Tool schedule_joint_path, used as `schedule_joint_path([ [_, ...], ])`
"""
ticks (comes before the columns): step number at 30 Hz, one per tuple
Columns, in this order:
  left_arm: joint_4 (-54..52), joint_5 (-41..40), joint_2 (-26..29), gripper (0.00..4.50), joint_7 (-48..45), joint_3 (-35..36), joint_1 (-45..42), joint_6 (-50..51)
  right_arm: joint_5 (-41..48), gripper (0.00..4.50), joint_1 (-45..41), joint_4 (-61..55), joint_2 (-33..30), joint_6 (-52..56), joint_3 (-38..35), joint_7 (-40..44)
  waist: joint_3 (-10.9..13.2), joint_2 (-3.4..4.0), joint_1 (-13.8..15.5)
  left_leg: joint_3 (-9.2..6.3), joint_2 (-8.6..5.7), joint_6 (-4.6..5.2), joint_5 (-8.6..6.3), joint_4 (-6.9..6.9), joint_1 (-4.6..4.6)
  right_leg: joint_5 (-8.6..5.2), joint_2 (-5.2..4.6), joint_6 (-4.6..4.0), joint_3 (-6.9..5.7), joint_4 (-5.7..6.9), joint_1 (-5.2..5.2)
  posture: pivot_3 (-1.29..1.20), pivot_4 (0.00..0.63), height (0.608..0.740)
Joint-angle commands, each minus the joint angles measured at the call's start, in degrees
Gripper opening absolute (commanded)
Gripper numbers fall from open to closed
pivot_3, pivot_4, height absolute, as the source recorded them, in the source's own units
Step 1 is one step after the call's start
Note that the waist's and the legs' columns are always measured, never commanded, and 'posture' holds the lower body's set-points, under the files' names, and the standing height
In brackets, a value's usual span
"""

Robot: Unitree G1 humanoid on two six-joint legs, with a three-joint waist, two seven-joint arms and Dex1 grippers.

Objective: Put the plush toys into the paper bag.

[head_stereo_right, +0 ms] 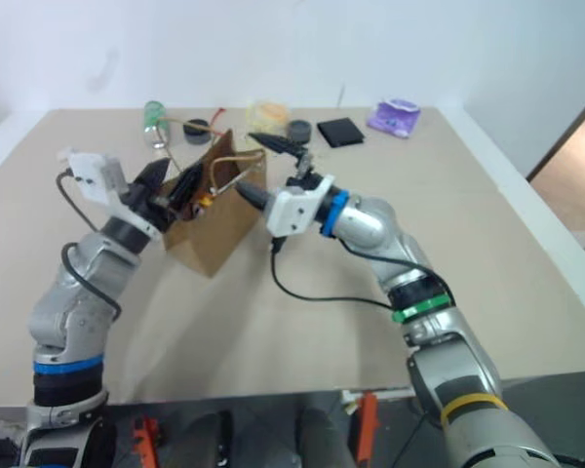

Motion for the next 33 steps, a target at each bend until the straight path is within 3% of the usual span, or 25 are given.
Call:
schedule_joint_path([
  [1, -3.74, -4.99, 3.15, 4.45, -1.78, 3.09, 1.41, 3.62, 6.70, 4.50, 1.94, -5.17, -0.54, 3.90, -2.84, 3.75, 0.00, 0.00, 0.00, 0.00, 0.00, 0.00, 0.00, 0.00, 0.00, 0.00, 0.00, 0.00, 0.00, 0.00, 0.00, 0.00, 0.150, 0.740],
  [9, -10.23, -19.29, 10.04, 4.45, -2.82, 9.76, 10.33, 13.12, 25.03, 4.50, 10.76, -13.85, 1.64, 33.25, -5.15, 14.88, 0.00, 0.00, -0.08, 0.01, 0.04, 0.00, 0.00, 0.01, 0.02, -0.02, -0.01, -0.02, -0.02, 0.01, 0.02, 0.00, 0.150, 0.740],
  [12, -11.53, -23.11, 12.18, 4.50, -4.44, 11.43, 12.32, 13.73, 29.53, 3.69, 10.39, -15.96, 4.58, 43.26, -4.74, 16.32, 0.00, 0.00, -0.11, 0.00, 0.07, 0.02, 0.01, 0.02, 0.03, 0.03, 0.02, -0.09, -0.05, 0.07, -0.04, 0.00, 0.150, 0.740],
  [19, -9.63, -14.91, 16.53, 4.50, -7.67, 11.14, 15.62, 7.71, 33.31, 0.19, 6.67, -19.01, 10.29, 56.43, -3.76, 17.58, 0.00, 0.01, -0.10, -0.02, 0.13, 0.02, 0.03, 0.03, 0.01, 0.07, 0.09, -0.16, -0.08, 0.08, -0.11, 0.00, 0.150, 0.740],
  [23, -7.81, -13.71, 15.99, 4.50, -7.18, 12.33, 13.41, 5.00, 33.49, 0.08, 3.46, -16.95, 13.27, 59.47, -4.36, 16.97, 0.00, 0.01, -0.06, -0.02, 0.13, 0.02, 0.03, 0.03, -0.04, 0.07, 0.09, -0.17, -0.10, 0.08, -0.16, 0.00, 0.150, 0.740],
  [33, -7.66, -11.74, 15.76, 4.50, -11.67, 7.48, 16.01, 4.67, 27.88, 0.08, -1.71, -5.75, 17.19, 55.81, -3.05, 17.12, 0.00, 0.01, -0.10, 0.03, 0.14, 0.00, 0.01, -0.03, -0.12, 0.03, 0.09, -0.20, -0.10, 0.05, -0.23, 0.00, 0.150, 0.740],
])
